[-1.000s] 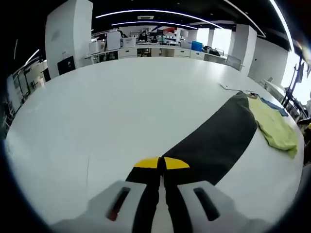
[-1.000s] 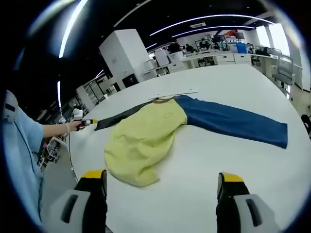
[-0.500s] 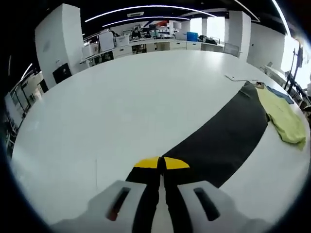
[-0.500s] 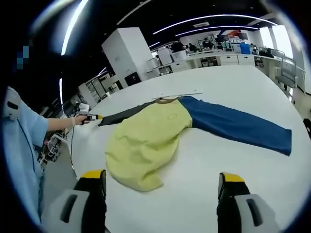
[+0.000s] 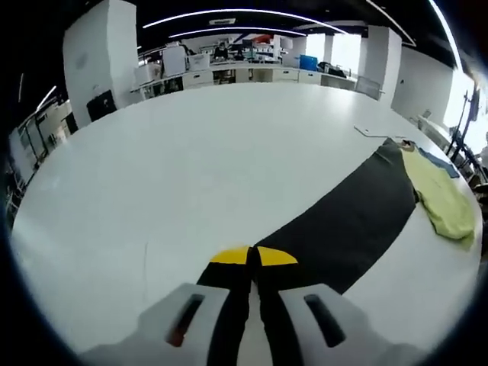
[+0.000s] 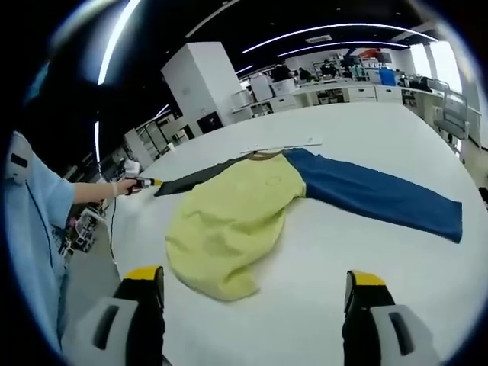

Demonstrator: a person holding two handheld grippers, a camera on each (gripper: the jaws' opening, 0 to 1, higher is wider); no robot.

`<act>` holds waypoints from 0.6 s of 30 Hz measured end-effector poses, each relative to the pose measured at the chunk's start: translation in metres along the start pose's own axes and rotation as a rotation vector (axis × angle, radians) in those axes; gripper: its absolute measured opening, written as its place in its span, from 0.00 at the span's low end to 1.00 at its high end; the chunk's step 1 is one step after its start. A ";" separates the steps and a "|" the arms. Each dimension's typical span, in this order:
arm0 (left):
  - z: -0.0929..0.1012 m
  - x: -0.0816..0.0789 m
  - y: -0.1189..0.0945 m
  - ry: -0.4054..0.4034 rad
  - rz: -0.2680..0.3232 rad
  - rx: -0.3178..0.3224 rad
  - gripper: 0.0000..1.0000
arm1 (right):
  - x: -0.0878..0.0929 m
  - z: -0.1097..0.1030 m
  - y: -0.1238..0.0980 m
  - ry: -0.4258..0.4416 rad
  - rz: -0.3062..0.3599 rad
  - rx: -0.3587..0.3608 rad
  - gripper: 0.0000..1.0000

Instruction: Fold the garment on the visible template until the final outline fits inside the template.

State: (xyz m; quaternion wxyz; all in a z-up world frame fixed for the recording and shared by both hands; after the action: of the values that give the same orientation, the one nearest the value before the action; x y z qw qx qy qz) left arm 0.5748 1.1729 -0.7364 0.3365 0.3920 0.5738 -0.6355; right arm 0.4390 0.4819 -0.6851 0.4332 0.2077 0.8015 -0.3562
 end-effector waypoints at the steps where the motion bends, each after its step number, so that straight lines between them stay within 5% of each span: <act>1: -0.001 -0.002 -0.001 -0.015 0.009 -0.011 0.00 | 0.000 -0.001 0.000 0.002 0.004 -0.003 0.99; 8: -0.011 -0.014 -0.008 -0.072 0.064 -0.069 0.03 | -0.001 -0.004 -0.004 0.005 0.011 -0.007 0.99; 13: -0.001 -0.021 -0.019 -0.097 0.080 -0.040 0.21 | 0.000 -0.005 -0.005 0.020 0.023 -0.008 0.98; 18: 0.025 -0.026 -0.026 -0.128 0.087 0.082 0.47 | 0.002 -0.012 -0.004 0.034 0.048 -0.022 0.96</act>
State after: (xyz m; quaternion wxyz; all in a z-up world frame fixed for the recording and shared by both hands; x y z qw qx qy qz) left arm 0.5610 1.1509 -0.7002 0.3833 0.3884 0.5072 -0.6670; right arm 0.4290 0.4884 -0.6815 0.4304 0.2281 0.8073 -0.3331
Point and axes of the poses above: the point that each gripper's makers call its tool centre point, and the gripper's own axes: y roughly forward along the fingers, z roughly to its right, x roughly out of its underside, the point moved 2 cm from there along -y, roughly backward along the fingers, and after that the axes turned 13 degrees about z, right-handed, at the moved point
